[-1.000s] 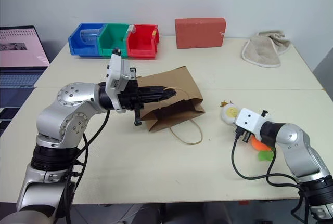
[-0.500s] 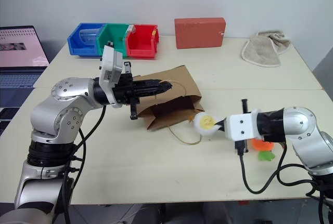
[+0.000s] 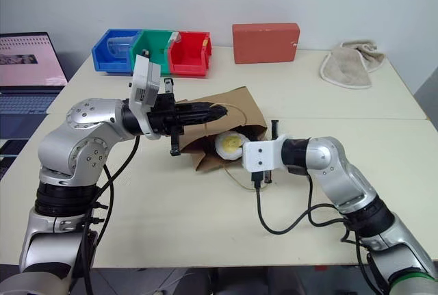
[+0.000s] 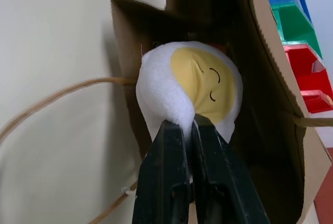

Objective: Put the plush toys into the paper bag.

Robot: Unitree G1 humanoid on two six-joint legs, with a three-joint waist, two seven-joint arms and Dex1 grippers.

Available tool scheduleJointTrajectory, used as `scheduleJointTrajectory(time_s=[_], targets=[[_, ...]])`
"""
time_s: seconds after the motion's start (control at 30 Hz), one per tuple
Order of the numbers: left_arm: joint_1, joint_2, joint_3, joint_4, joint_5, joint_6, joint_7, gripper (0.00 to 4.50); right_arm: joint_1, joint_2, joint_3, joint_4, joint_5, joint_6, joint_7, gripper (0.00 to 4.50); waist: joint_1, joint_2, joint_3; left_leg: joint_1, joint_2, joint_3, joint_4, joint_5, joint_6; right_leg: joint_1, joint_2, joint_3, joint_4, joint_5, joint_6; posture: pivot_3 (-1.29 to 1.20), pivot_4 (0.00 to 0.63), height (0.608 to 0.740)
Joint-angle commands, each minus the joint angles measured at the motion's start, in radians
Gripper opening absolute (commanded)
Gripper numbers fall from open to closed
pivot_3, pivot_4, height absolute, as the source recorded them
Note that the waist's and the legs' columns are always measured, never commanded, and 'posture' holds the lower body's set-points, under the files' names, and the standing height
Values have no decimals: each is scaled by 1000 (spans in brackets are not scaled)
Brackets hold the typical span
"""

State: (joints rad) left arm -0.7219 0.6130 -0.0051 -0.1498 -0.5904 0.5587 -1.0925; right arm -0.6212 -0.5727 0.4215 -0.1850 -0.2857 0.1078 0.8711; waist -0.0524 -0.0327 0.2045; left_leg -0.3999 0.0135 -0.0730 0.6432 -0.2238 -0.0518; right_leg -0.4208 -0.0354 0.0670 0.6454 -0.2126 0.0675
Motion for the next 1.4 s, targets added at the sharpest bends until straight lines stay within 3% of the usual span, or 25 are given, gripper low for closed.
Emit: scheduleJointTrajectory(time_s=[0.03,0.23,0.47,0.7,0.87,1.0,1.2,1.3,1.4], targets=[[-26,6,19,-31,-17,-3,1,0,-39,55,23,30,-55,-23,-55,37,-1,0,0,0,0,0,0,0,0,0,0,0,0,0,0,0,150,740],[-29,-3,15,-31,-17,0,5,0,-73,179,66,123,-150,-16,-152,37,-3,0,0,0,0,-1,0,0,0,0,0,0,1,0,0,0,150,740],[-42,2,22,-9,-13,-6,3,0,-82,236,65,231,-198,-48,-233,37,-2,0,0,0,0,-1,0,0,0,0,0,-1,0,0,0,0,150,740],[-38,6,23,-1,-5,-14,4,0,-70,263,39,204,-155,-16,-197,2648,-4,0,0,0,0,-1,0,0,0,0,0,-1,1,0,0,0,150,740],[-29,1,13,2,3,-22,3,0,-31,227,-22,28,-57,109,-80,4388,-1,0,0,0,0,-2,0,0,0,0,0,-1,1,0,0,0,150,740],[-35,-12,6,28,19,-42,7,0,12,180,-77,-137,73,218,26,4454,3,0,0,0,0,-2,0,0,0,1,0,-2,1,0,0,0,150,740],[-43,-30,-4,44,26,-57,4,0,79,2,-175,-305,277,269,201,4454,4,0,0,0,0,-3,0,0,0,1,0,-2,0,0,0,0,150,740],[-30,-37,-12,31,25,-60,5,0,149,-120,-330,-374,406,399,256,4454,4,0,0,0,0,-2,0,0,0,1,0,-2,0,0,0,0,150,740],[-18,-39,-16,15,23,-59,5,0,221,-240,-434,-365,440,460,266,4454,14,0,0,0,0,-3,0,0,0,1,0,-2,0,0,-1,0,150,740]])
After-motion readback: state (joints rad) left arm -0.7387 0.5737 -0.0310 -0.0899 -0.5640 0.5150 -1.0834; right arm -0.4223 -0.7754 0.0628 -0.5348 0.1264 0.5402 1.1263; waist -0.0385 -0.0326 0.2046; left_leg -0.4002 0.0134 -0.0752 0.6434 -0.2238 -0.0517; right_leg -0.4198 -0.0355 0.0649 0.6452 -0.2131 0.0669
